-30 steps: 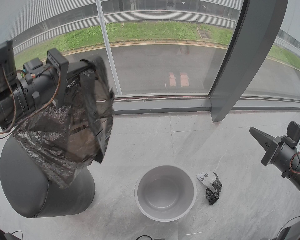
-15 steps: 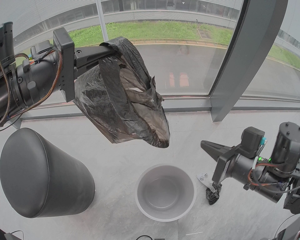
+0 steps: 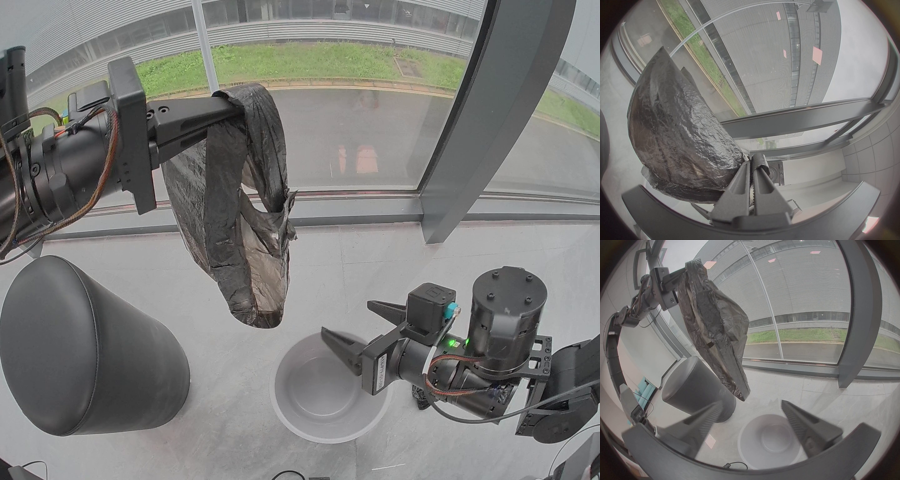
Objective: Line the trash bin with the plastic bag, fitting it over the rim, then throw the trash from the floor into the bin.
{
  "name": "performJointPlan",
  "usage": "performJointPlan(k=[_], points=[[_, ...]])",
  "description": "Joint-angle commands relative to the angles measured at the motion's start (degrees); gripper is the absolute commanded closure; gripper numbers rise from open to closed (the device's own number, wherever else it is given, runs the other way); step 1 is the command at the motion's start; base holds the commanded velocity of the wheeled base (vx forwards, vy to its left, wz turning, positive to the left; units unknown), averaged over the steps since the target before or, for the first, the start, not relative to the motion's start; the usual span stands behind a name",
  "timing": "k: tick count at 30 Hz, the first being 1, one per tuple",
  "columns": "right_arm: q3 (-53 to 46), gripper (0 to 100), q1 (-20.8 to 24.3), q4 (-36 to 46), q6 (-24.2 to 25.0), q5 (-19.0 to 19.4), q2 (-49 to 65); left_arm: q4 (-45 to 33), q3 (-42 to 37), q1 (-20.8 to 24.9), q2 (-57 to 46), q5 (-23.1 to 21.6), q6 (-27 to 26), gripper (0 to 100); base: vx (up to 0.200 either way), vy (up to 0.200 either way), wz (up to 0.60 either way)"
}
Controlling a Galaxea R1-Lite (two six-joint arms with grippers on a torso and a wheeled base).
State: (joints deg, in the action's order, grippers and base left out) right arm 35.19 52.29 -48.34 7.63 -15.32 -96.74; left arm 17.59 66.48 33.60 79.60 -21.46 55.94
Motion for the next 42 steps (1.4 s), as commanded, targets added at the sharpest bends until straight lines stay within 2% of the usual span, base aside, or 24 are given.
performJointPlan(k=[1, 10, 15, 28, 42], points=[[1.3, 0, 0.7, 0.0, -0.4, -0.1, -3.9, 0.1, -0.4, 0.6, -0.2, -0.6, 0.0, 100, 0.0, 0.0, 0.0], [6.6, 0, 0.2, -0.1, -1.7, -0.1, -10.7, 0.1, -1.8, 3.6, -2.3, -0.6, -0.1, 100, 0.0, 0.0, 0.0], [10.1, 0, -1.3, -0.4, -4.6, -2.1, -14.2, 0.1, -3.3, 5.9, -4.5, -0.5, -0.2, 100, 0.0, 0.0, 0.0], [10.3, 0, -3.1, -10.8, -9.5, -2.1, -18.8, 0.1, -5.4, 5.9, -5.9, -0.5, -0.3, 100, 0.0, 0.0, 0.0], [9.7, 0, -3.0, -13.6, -9.7, -2.2, -21.3, 0.1, -5.7, 5.9, -5.9, -0.5, -0.2, 100, 0.0, 0.0, 0.0]])
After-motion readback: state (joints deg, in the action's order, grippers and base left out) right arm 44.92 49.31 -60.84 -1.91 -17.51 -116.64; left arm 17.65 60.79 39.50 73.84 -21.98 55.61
